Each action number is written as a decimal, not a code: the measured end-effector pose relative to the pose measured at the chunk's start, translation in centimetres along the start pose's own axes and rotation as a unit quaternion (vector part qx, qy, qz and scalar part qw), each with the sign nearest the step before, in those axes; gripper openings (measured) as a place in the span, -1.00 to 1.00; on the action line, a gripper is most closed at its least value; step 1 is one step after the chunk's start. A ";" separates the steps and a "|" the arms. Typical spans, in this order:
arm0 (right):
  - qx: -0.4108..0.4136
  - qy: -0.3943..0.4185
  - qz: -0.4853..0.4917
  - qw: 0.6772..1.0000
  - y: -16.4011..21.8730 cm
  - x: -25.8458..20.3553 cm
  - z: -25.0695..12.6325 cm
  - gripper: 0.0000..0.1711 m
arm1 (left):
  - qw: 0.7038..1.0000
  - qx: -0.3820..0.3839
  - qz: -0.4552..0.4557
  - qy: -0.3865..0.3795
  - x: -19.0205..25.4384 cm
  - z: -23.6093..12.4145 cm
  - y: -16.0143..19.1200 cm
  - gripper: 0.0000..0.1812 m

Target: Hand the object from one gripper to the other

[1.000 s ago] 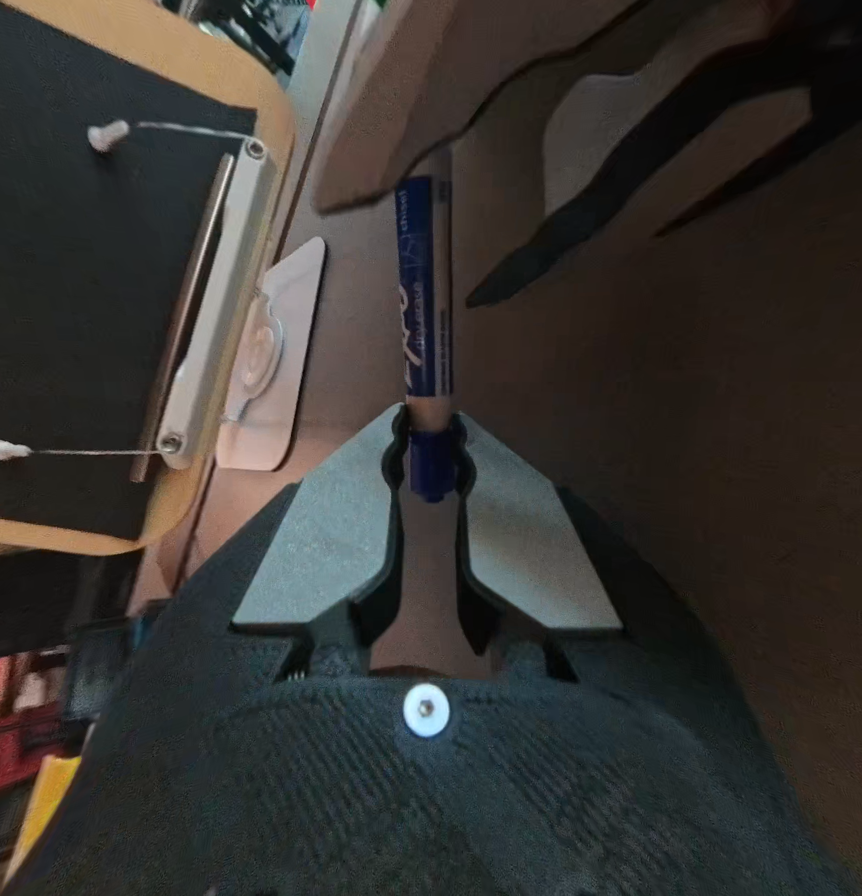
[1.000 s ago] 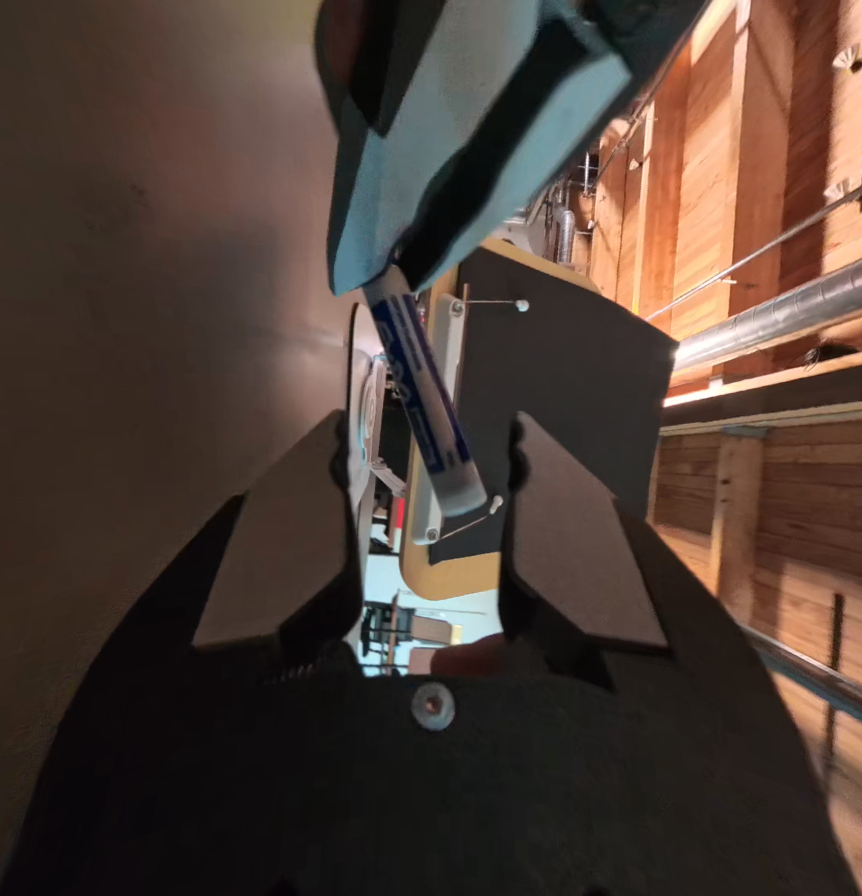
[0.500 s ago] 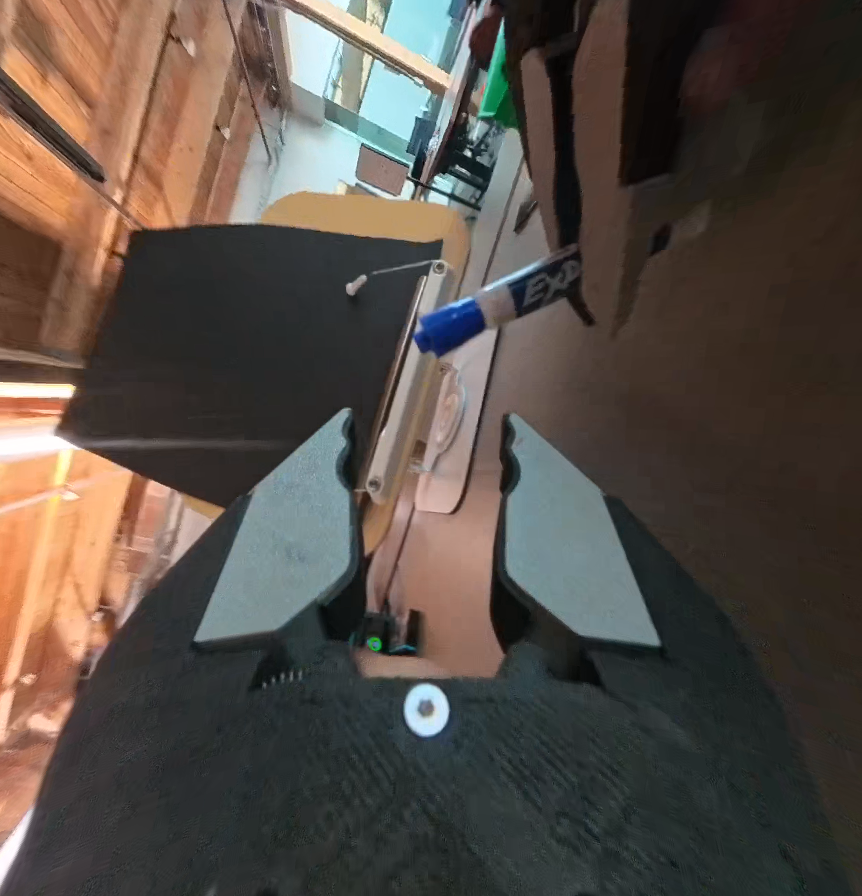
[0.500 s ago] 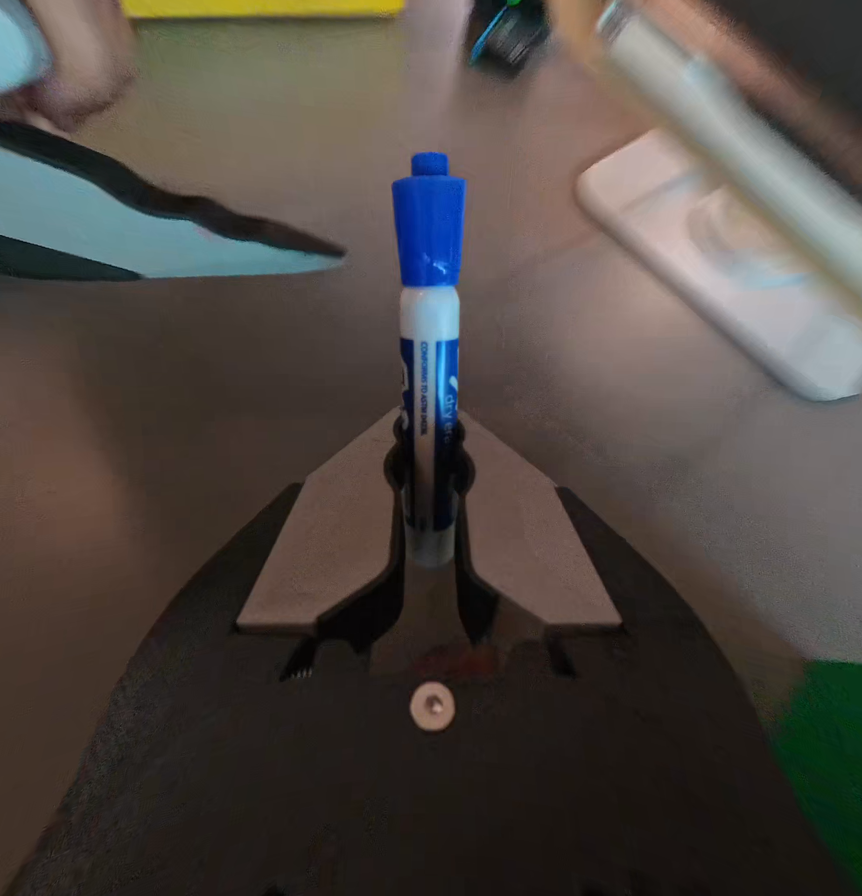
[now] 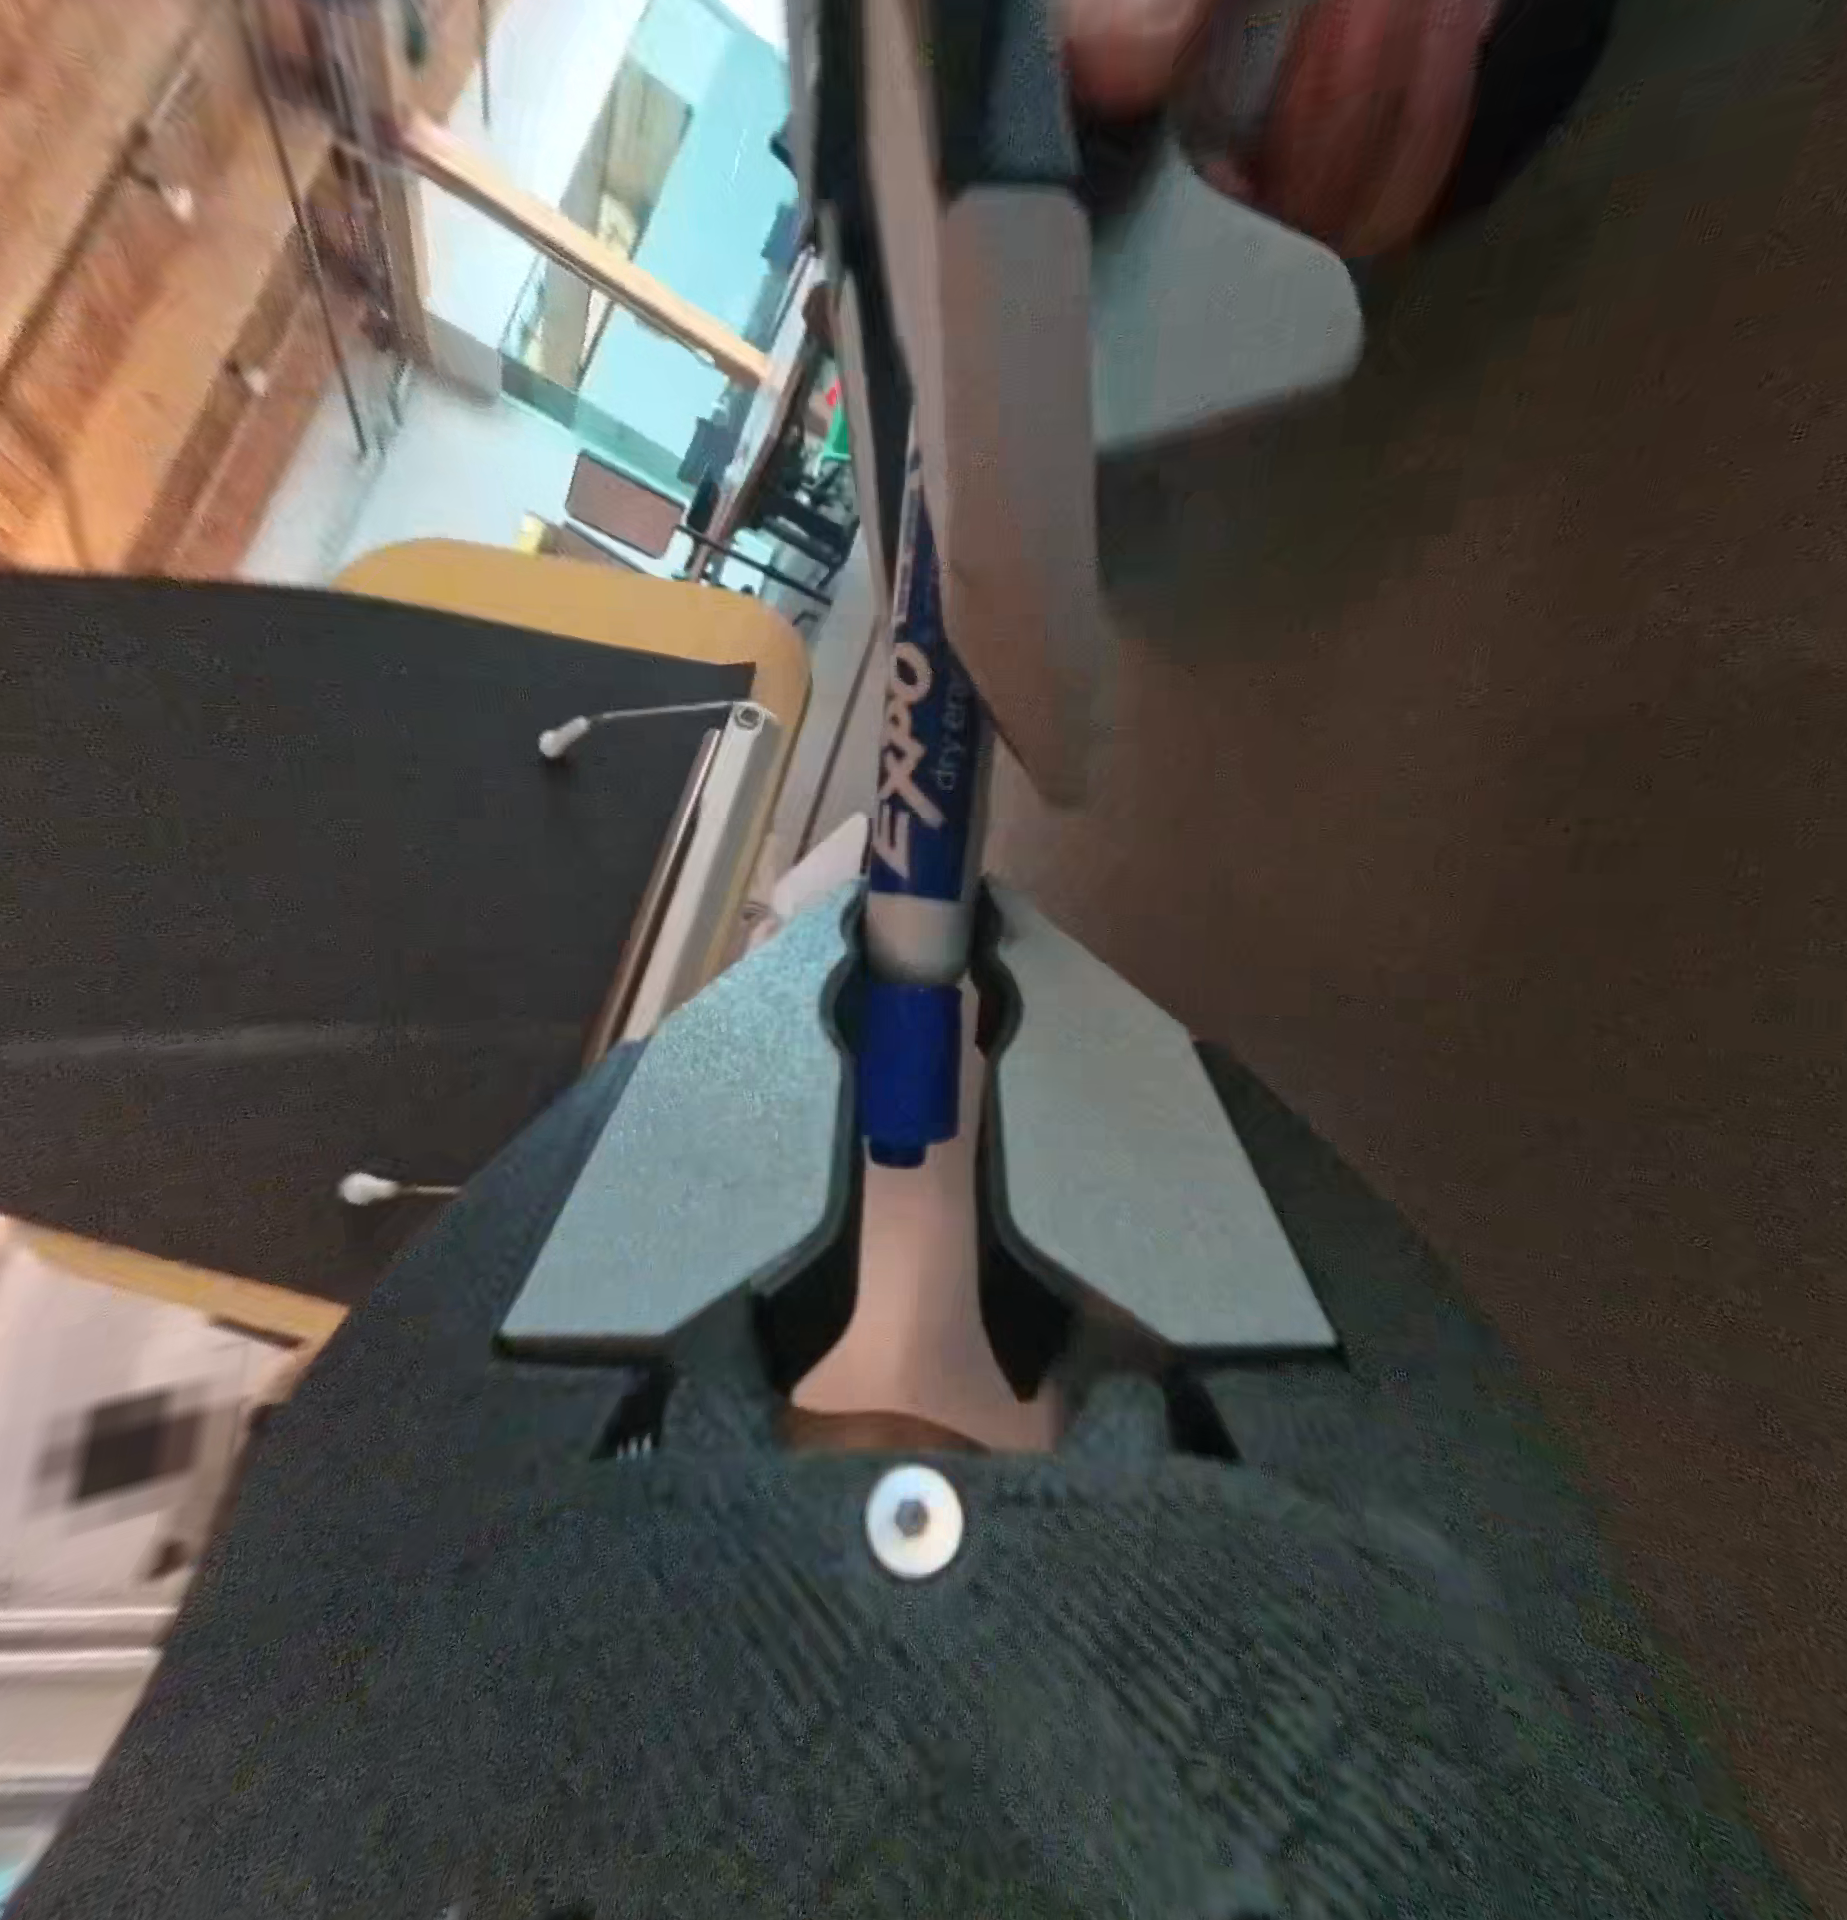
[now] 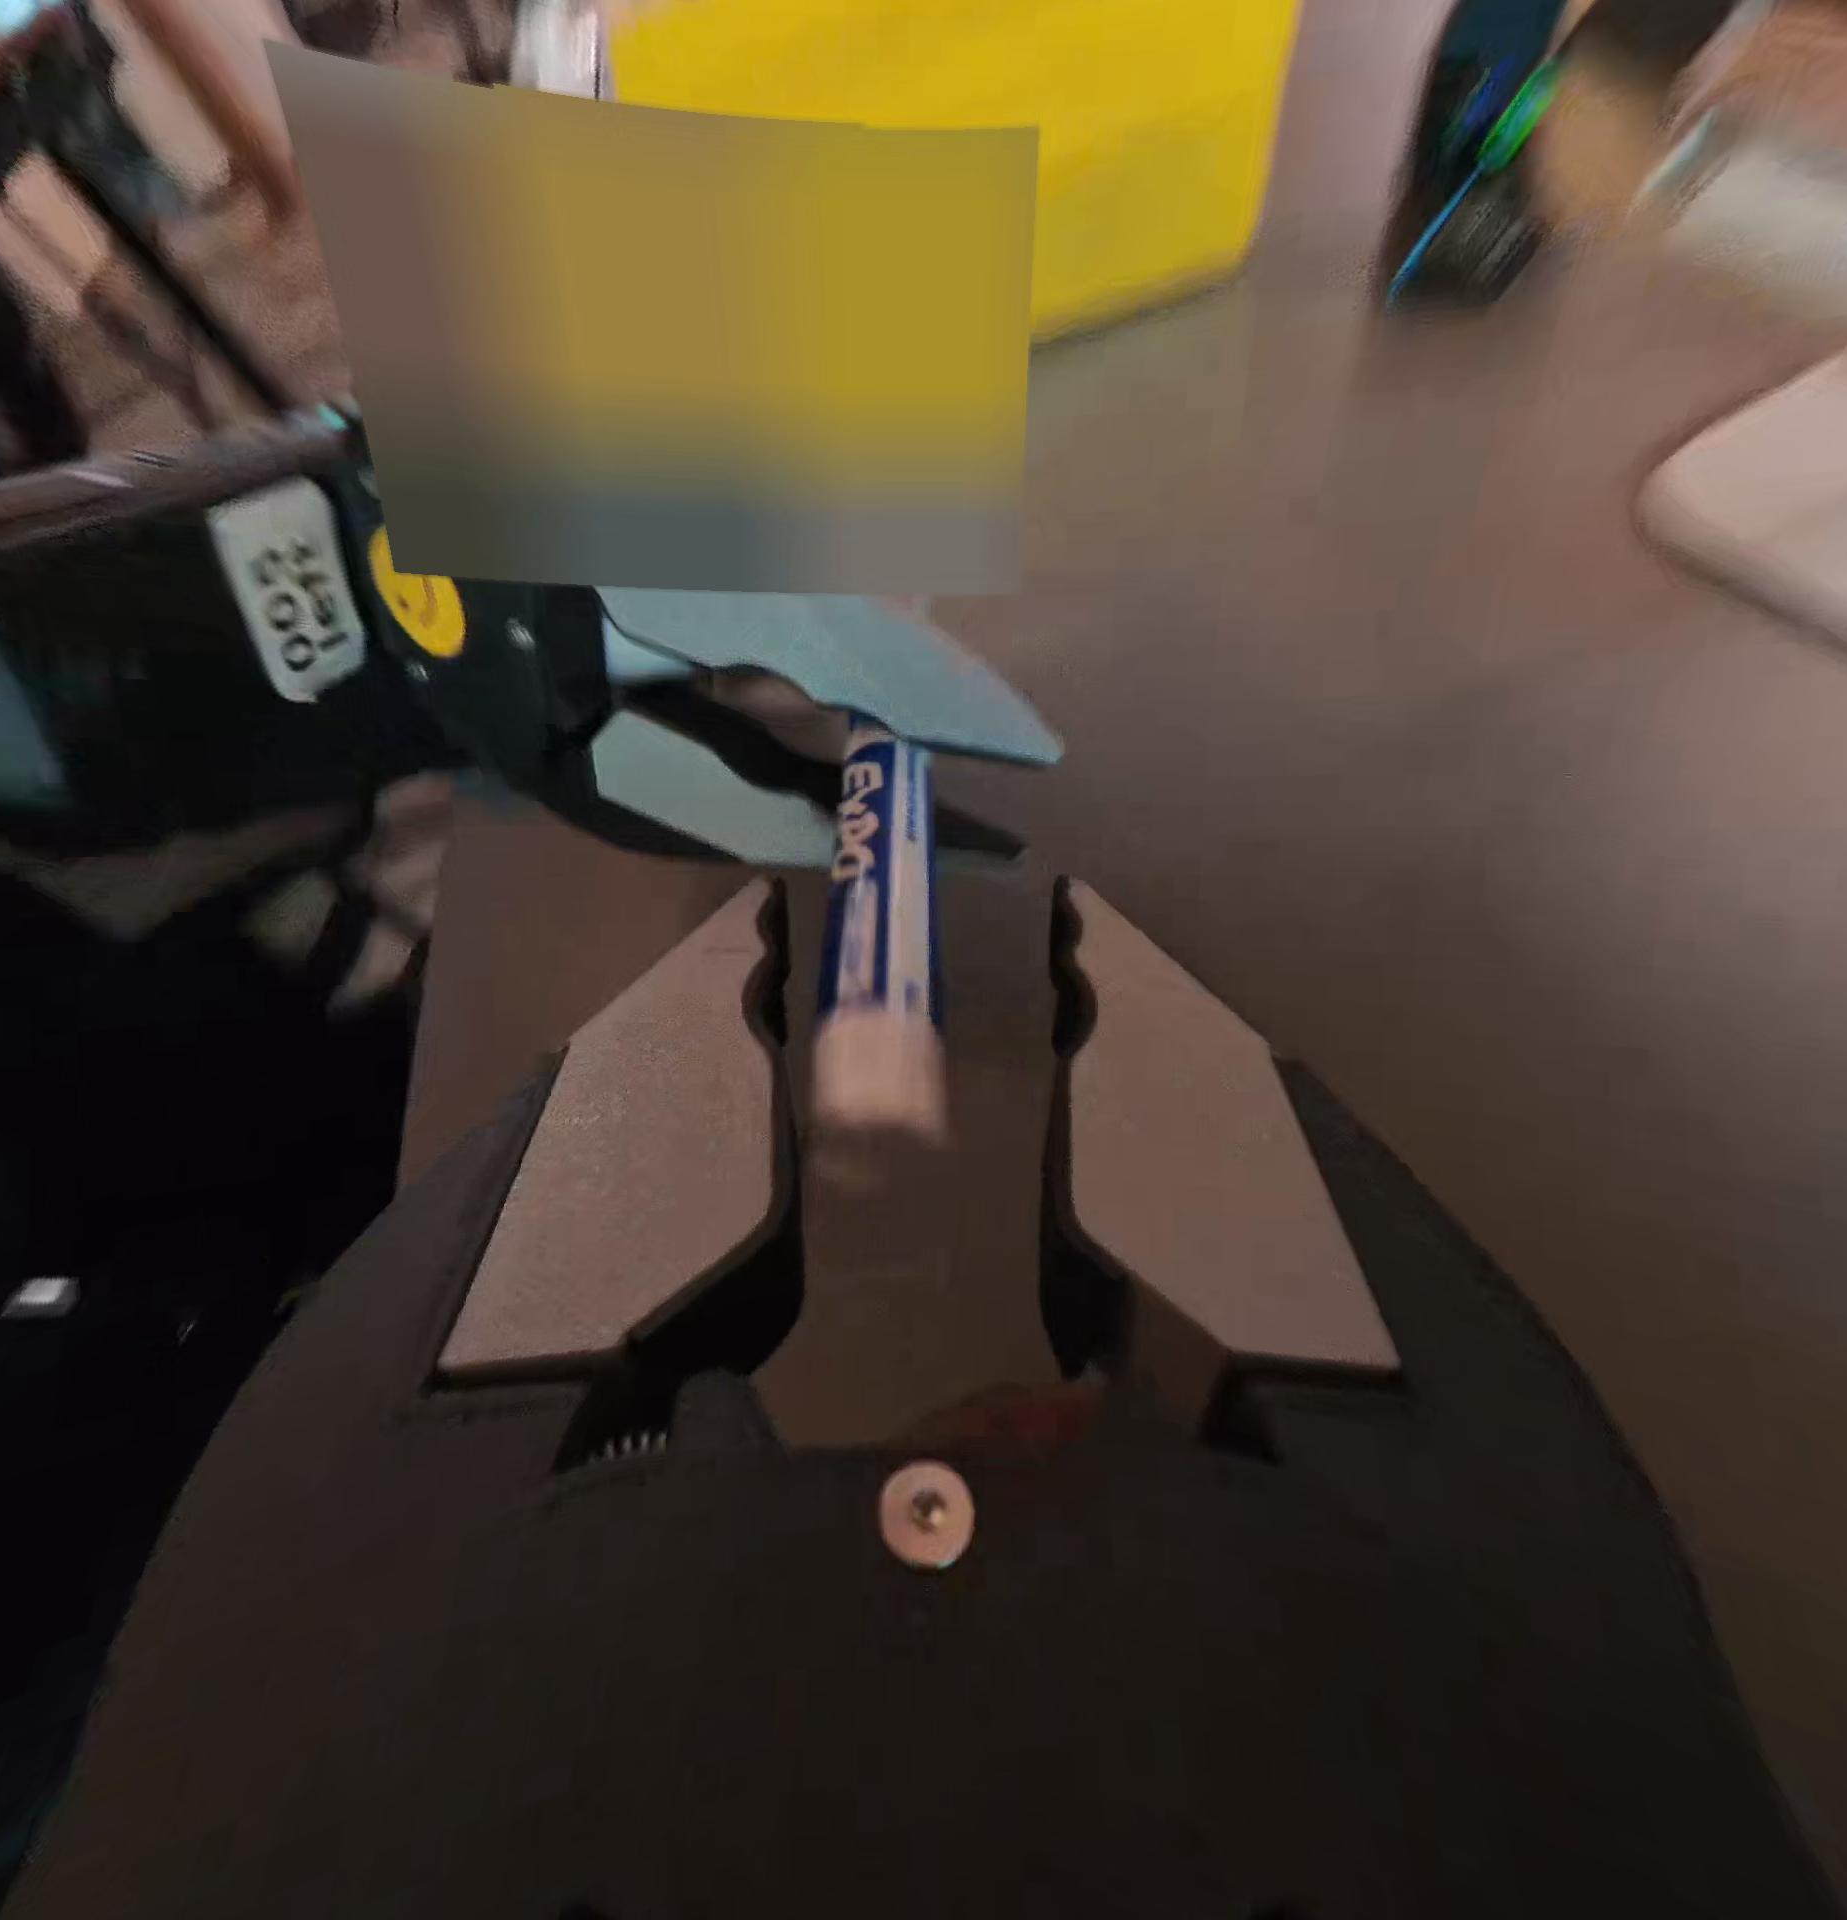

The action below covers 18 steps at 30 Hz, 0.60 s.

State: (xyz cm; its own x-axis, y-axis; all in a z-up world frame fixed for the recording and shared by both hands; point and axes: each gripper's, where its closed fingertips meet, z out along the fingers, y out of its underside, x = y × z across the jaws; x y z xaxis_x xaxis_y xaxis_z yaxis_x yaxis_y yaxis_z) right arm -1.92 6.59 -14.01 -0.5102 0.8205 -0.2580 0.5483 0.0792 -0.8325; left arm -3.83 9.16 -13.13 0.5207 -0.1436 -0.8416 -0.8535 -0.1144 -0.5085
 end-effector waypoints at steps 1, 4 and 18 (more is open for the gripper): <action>0.051 0.020 -0.011 0.998 -1.8 0.5 -1.4 -0.44 | 0.998 0.015 -0.059 0.008 -0.6 -0.2 0.3 -0.84; 0.204 0.010 -0.013 0.979 -6.0 0.3 -6.4 -0.11 | 0.959 0.055 -0.272 0.064 -2.0 -0.8 0.9 -0.84; 0.189 0.029 -0.042 0.981 -6.0 0.0 -1.2 -0.82 | 0.678 0.129 -0.644 0.329 0.8 -1.0 -3.2 -0.62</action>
State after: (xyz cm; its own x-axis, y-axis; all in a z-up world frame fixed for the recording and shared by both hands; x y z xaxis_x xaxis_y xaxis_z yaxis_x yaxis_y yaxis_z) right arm -4.39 6.76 -8.42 -0.4986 0.8518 -0.1606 0.2158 -0.0575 -0.9747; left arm -0.68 8.40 -11.96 0.6636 -0.5053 0.5516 0.3878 -0.3981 -0.8313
